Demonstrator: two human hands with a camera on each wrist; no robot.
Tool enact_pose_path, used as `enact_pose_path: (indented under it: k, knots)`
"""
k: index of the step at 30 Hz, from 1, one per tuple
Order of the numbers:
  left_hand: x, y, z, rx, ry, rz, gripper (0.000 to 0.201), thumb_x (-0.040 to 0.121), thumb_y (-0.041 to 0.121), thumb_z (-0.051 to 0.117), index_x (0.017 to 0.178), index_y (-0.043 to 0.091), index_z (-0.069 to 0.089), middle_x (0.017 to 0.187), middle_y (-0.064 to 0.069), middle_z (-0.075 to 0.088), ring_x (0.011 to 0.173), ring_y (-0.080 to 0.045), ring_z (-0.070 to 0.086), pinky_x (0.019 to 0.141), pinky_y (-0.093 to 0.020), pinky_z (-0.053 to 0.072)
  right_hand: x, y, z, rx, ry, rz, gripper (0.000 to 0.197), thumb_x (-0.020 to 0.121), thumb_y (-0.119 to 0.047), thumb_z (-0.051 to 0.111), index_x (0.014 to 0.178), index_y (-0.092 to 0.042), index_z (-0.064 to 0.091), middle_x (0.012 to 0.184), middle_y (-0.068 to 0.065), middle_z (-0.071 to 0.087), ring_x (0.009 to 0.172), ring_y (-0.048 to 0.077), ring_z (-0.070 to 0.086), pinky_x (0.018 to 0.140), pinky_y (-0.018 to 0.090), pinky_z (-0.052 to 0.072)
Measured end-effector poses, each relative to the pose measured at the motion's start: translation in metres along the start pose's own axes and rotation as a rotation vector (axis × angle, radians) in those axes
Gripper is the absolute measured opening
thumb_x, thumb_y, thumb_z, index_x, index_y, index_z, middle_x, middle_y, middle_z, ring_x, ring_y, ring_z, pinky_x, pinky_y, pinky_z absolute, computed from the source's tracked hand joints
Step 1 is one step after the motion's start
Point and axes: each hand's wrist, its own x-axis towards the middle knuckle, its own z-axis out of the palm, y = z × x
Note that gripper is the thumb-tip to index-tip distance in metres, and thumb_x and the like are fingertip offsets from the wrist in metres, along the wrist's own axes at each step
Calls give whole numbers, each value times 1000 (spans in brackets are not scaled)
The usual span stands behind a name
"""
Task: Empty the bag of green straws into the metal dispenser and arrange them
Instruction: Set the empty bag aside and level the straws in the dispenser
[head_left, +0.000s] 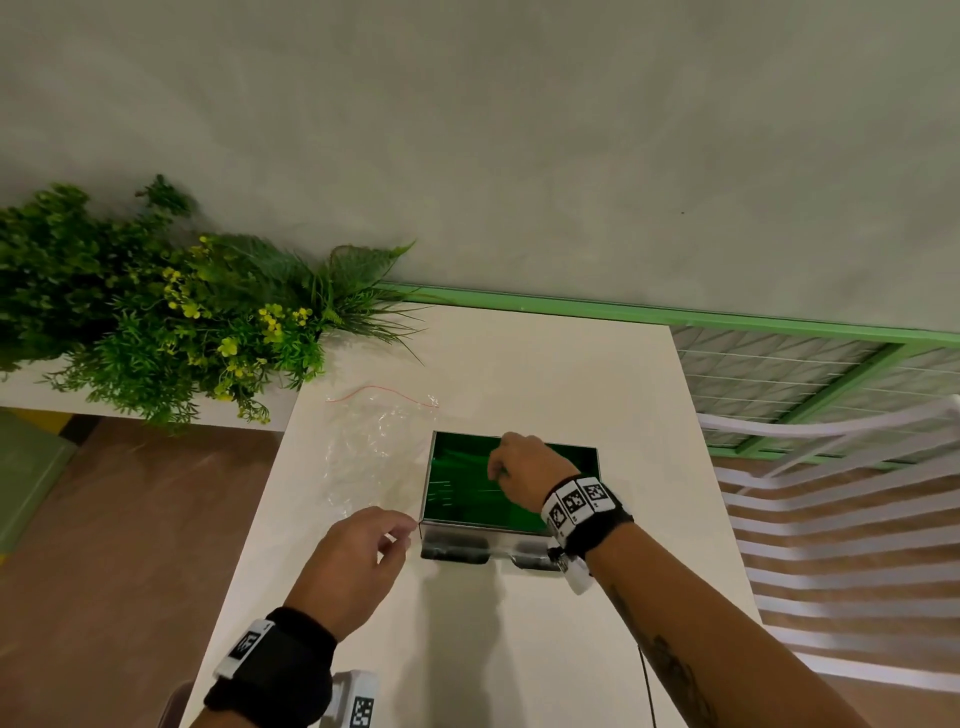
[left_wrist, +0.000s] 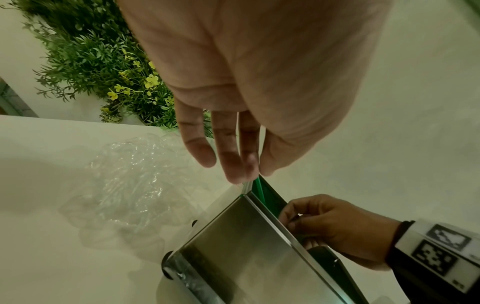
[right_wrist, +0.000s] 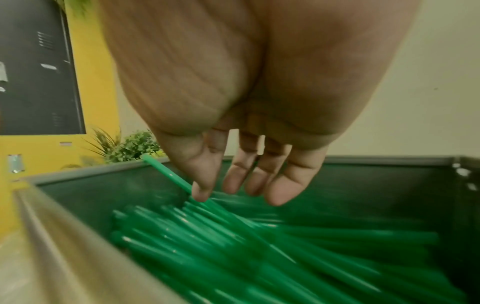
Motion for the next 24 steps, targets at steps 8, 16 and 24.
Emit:
enact_pose_path:
  k: [8,16,24]
  knots:
    - [-6,-5,6,1,-54,-1,26,96,19,66,99,44,70,98,19,73,93,1,66,82,-20,56,-6,-2,19,-48,-261,1,31,103,-12,52,127,-16,72,137,11,67,122,32,64,107,44,52]
    - [-6,-2,7,-10,-77,12,20,96,17,67,100,35,76,95,17,75,95,2,66,81,-12,53,-9,5,9,-49,-177,12,38,97,-2,54,135,-11,54,135,14,60,118,34,61,101,44,53]
    - [8,24,-2,131,-96,188,15,97,22,64,100,33,75,95,17,70,91,-2,64,80,-18,53,-12,6,13,-130,-289,59,47,100,-11,52,147,-19,55,154,10,47,133,36,54,108,48,51]
